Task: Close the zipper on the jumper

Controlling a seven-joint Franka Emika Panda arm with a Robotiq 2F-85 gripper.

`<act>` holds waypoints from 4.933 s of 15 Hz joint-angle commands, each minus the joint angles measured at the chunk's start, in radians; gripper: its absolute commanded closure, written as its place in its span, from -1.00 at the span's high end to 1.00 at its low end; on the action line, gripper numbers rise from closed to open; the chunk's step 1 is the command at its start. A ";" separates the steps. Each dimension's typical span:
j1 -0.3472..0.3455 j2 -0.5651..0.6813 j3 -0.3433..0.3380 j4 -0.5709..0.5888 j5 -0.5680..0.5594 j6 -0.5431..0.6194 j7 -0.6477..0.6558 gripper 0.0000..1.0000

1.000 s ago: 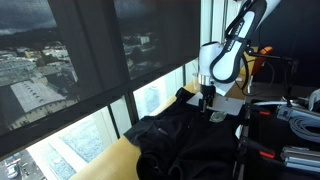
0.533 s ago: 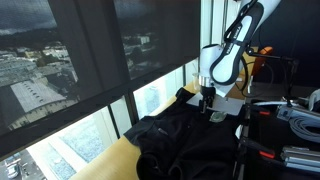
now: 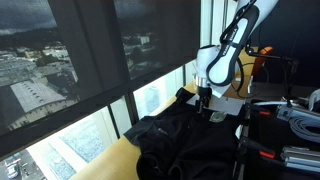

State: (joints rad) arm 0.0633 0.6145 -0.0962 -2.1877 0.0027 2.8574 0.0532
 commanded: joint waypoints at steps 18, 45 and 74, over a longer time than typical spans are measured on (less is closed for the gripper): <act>0.009 0.032 0.031 0.026 -0.012 0.005 0.008 0.02; 0.346 -0.024 -0.040 0.013 -0.223 -0.042 0.126 -0.98; 0.434 0.175 0.150 0.629 -0.301 -0.755 0.260 -0.98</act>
State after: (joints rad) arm 0.4823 0.7352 0.0330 -1.6545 -0.2946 2.1439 0.2736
